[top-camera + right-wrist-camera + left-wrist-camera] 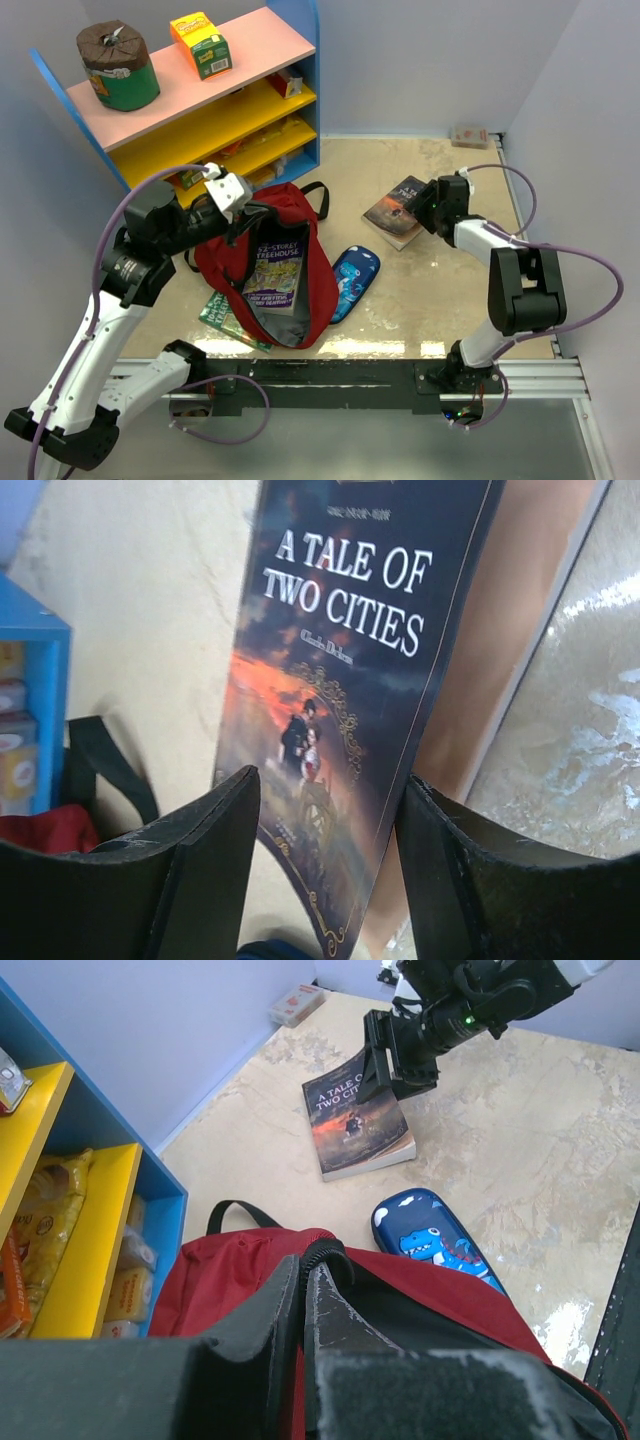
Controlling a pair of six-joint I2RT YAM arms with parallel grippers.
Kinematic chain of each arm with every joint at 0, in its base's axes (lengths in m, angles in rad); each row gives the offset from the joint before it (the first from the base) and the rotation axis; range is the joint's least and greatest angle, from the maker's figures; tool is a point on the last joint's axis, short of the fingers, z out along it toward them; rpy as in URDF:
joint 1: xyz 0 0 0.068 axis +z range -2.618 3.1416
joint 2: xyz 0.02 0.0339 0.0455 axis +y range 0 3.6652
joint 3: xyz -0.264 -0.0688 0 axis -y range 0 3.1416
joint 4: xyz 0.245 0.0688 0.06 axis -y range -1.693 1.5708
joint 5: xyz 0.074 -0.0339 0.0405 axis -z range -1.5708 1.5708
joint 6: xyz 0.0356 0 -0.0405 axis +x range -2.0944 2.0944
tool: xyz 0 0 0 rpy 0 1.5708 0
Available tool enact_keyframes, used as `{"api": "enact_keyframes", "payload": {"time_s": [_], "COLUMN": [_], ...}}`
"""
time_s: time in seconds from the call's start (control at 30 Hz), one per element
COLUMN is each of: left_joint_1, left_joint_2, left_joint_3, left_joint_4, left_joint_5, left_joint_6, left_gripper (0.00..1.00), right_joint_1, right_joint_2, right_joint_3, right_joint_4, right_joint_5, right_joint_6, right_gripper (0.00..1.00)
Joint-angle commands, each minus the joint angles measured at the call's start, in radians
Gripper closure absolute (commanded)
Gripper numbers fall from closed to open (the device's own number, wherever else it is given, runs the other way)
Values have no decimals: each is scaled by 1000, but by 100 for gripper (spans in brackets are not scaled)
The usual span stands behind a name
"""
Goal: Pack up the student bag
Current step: Pick up the book from the center of the board.
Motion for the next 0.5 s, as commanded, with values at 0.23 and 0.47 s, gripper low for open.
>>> {"api": "enact_keyframes", "payload": {"time_s": [0.23,0.47], "left_joint_1": [8,8], "left_joint_2": [-31,-28], "left_joint_3": [17,16], "left_joint_4": [123,106], "left_joint_5": [51,48], "left_joint_6": [-26,-8], "left_gripper": [100,100], "right_joint_1": [41,70], "right_joint_2": [61,86], "right_joint_3": [40,86], "right_joint_4": [48,21], "right_joint_5": [75,123], "right_joint_6": [11,10], "right_gripper": [56,100]}}
